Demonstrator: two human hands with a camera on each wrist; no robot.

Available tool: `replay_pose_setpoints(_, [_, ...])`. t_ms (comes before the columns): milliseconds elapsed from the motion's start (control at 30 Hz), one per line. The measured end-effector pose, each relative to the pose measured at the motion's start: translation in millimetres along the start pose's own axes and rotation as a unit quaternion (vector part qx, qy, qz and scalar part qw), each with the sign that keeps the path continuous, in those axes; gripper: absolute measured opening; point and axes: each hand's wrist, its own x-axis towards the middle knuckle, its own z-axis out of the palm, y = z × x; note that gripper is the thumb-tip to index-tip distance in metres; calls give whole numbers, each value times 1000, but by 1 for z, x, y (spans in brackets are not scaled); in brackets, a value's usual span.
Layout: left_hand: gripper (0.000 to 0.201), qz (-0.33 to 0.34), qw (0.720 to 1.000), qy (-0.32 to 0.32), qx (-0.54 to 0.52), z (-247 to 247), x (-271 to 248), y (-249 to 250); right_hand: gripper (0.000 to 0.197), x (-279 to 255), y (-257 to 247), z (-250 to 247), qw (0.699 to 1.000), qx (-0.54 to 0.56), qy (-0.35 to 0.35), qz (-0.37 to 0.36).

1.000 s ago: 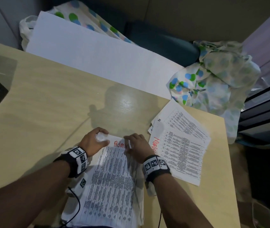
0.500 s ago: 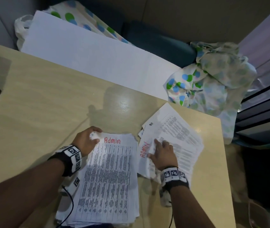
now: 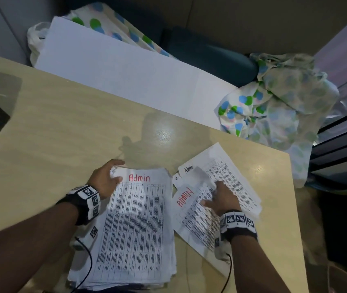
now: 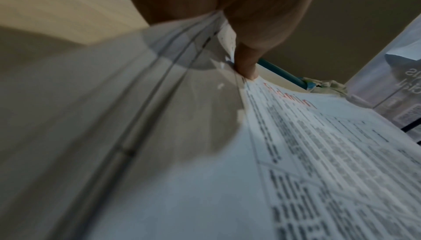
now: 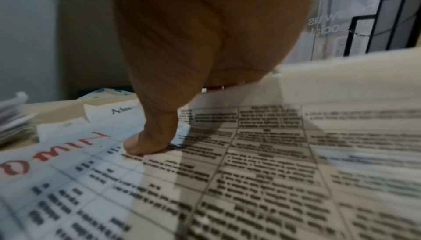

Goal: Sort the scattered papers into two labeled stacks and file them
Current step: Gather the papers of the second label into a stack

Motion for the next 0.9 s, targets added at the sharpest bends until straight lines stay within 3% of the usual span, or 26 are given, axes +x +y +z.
replay_pose_setpoints(100, [44, -3, 1000, -7, -1, 0, 2, 0, 47, 3, 3, -3, 998, 15, -54, -13])
replay_pose_setpoints(167, [45, -2, 1000, -7, 0, 1, 1, 0, 31, 6, 11, -11, 998, 3, -52, -35])
replay_pose_setpoints(300, [46, -8, 1000, 10, 1, 1, 1, -1, 45, 7, 31, -23, 997, -46, 51, -38])
replay_pose_setpoints(367, [47, -10, 1000, 12, 3, 1, 2, 0, 43, 4, 37, -23, 997, -59, 45, -29])
replay_pose_setpoints(467, [48, -8, 1000, 12, 0, 0, 1, 0, 26, 5, 43, -27, 997, -55, 55, 9])
replay_pose_setpoints(600, [49, -14, 1000, 13, -2, 0, 2, -3, 38, 6, 45, -31, 995, -38, 86, 35])
replay_pose_setpoints(700, [51, -20, 1000, 7, 0, 1, 4, -5, 44, 9, 52, -19, 991, -30, 86, 100])
replay_pose_setpoints(767, [52, -23, 1000, 4, -3, 1, 5, -7, 43, 7, 53, -13, 992, -29, 75, 102])
replay_pose_setpoints(900, [52, -21, 1000, 8, 15, 2, 6, -7, 33, -7, 44, -11, 988, 48, 117, 86])
